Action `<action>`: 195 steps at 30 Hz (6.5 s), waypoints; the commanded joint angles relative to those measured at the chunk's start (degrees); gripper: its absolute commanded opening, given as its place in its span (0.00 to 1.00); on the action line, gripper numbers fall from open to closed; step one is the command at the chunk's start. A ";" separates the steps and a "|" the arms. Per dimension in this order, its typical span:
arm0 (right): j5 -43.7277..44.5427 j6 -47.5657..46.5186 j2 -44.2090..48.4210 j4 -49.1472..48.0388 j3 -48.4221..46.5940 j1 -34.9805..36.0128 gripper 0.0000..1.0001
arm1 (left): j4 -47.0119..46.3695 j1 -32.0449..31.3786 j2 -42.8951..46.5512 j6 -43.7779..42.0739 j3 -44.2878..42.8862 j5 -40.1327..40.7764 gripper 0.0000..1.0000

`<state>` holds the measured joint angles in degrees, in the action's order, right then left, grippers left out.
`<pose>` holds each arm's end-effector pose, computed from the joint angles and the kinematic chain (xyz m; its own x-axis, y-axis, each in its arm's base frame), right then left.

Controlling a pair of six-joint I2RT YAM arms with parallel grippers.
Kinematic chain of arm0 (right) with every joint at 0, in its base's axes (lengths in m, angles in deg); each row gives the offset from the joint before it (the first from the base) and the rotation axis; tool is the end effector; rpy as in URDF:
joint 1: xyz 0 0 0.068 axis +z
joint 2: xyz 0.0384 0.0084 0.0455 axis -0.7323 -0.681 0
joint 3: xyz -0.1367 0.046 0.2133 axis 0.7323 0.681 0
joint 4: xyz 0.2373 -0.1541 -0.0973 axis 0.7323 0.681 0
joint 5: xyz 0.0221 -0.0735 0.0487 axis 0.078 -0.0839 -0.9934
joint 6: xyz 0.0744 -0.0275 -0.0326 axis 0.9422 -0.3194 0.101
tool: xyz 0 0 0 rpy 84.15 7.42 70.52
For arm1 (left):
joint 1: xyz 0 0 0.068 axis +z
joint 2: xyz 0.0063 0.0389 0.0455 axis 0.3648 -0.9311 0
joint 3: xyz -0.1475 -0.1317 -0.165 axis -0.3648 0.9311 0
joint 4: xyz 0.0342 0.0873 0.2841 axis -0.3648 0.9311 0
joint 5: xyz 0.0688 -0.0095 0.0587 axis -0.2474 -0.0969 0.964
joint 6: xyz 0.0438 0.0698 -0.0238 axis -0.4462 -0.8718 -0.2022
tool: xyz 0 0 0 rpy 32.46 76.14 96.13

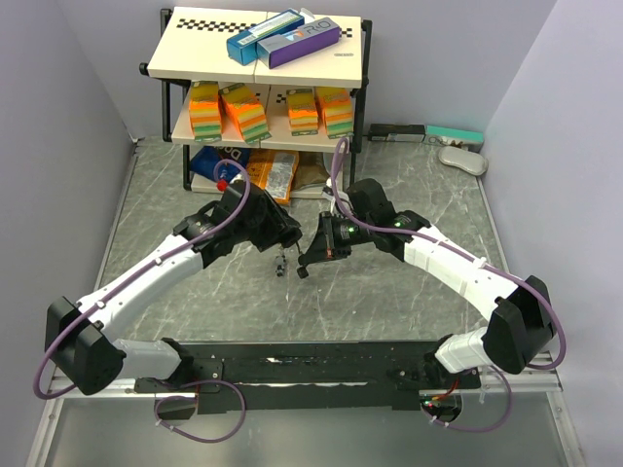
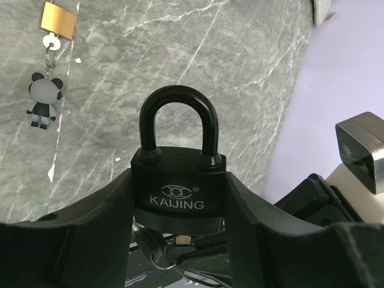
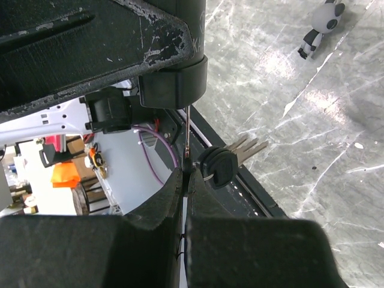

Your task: Unlock with the key

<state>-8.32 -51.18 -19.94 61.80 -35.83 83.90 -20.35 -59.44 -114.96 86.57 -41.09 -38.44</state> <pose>0.2679 0.2568 0.2534 -0.8995 -0.1051 -0.4241 -0.4135 0.5179 0.7488 0.2827 -0.2179 0.2766 -0.7293 -0.6131 -0.3037 -0.2394 0.6445 -0.7262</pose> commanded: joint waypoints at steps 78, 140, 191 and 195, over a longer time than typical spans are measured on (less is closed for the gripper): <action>5.05 -1.34 -3.66 -5.45 -10.74 -7.73 0.00 | -7.48 -4.85 0.50 2.40 -1.30 -4.75 0.01; 17.52 -9.07 -1.99 -8.26 -10.56 -8.26 0.00 | -9.32 -4.94 -6.61 1.87 -7.19 -15.46 0.01; 24.47 0.67 0.82 -7.28 -2.92 -7.46 0.00 | -12.66 -2.47 -13.30 5.21 -4.72 -19.51 0.01; 27.54 1.55 1.52 -13.51 -1.52 -7.46 0.00 | -13.63 -3.18 -13.47 6.18 -5.08 -19.86 0.01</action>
<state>6.70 -52.18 -18.80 63.48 -35.35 77.69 -35.50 -59.48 -129.95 91.29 -42.95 -51.71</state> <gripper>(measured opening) 0.023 0.563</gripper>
